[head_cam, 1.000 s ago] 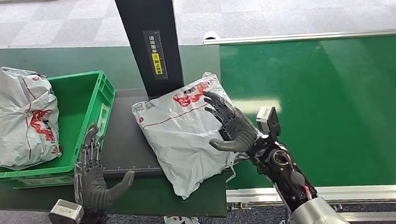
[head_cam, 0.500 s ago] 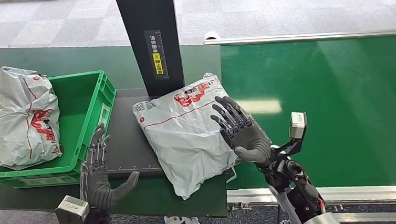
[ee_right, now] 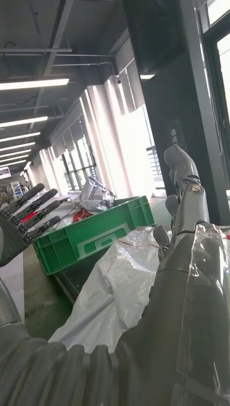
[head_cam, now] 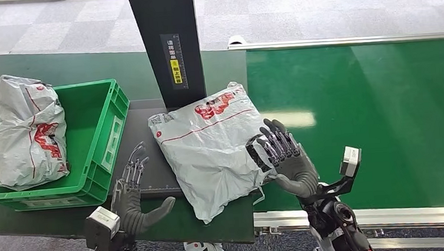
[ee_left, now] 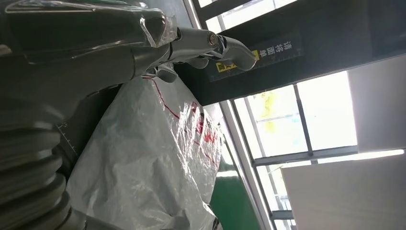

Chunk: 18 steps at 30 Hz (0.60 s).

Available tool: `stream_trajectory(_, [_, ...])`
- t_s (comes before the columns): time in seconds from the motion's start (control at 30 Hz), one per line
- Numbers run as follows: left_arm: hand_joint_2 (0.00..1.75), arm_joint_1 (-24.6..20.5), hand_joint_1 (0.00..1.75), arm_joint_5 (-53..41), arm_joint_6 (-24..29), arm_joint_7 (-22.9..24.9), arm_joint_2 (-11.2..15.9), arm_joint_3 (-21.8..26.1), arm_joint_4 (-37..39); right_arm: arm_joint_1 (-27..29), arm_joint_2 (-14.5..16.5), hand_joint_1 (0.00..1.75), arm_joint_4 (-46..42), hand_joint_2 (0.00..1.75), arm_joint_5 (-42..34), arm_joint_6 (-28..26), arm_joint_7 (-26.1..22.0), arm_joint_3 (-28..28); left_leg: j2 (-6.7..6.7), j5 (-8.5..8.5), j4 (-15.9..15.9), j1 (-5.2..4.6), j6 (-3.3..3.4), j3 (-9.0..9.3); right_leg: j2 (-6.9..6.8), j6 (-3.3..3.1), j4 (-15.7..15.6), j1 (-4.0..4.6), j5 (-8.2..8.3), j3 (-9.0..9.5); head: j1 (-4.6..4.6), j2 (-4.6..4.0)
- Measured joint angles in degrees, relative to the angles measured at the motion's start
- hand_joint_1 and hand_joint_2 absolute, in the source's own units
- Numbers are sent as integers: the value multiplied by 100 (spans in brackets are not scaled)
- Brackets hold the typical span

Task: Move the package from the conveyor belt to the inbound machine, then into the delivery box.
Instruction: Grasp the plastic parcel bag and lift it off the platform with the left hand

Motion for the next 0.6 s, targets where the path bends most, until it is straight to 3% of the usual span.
stream_trajectory(0.07, [175, -60, 0, -188, -81, 146, -6, -42, 62, 48, 10, 0, -66, 175, 278, -226, -9, -52, -2, 0, 0, 0, 1, 0, -3, 0, 0, 0, 0, 0, 0, 0])
stream_trajectory(0.17, [175, -363, 0, -437, -214, 389, -88, -191, 367, 170, 67, 0, -254, 175, 1190, -1012, -19, -186, -9, 2, 1, -3, 2, -2, -10, 1, 0, -2, 0, 1, 0, 0])
stream_trajectory(0.37, [175, -1610, 0, -522, -71, 650, -474, -712, 1702, 305, 218, 0, -539, 175, 2146, -2062, -2, -569, -9, 4, 6, -12, 6, 3, -11, 5, -1, -10, 6, 7, 0, 0])
stream_trajectory(0.47, [175, -2238, 0, -835, 259, 1004, -625, -984, 2431, 421, 266, 0, -758, 175, 2215, -2328, 50, -776, -8, 4, 7, -15, 6, 3, -10, 5, -1, -9, 7, 4, -1, 0])
stream_trajectory(0.6, [175, -3010, 0, -2225, 1217, 1804, -769, -1467, 3521, 686, 289, 0, -1132, 175, 2235, -2469, 139, -1027, -7, 4, 6, -16, 5, -2, -9, 5, 0, -8, 7, -2, -1, 0])
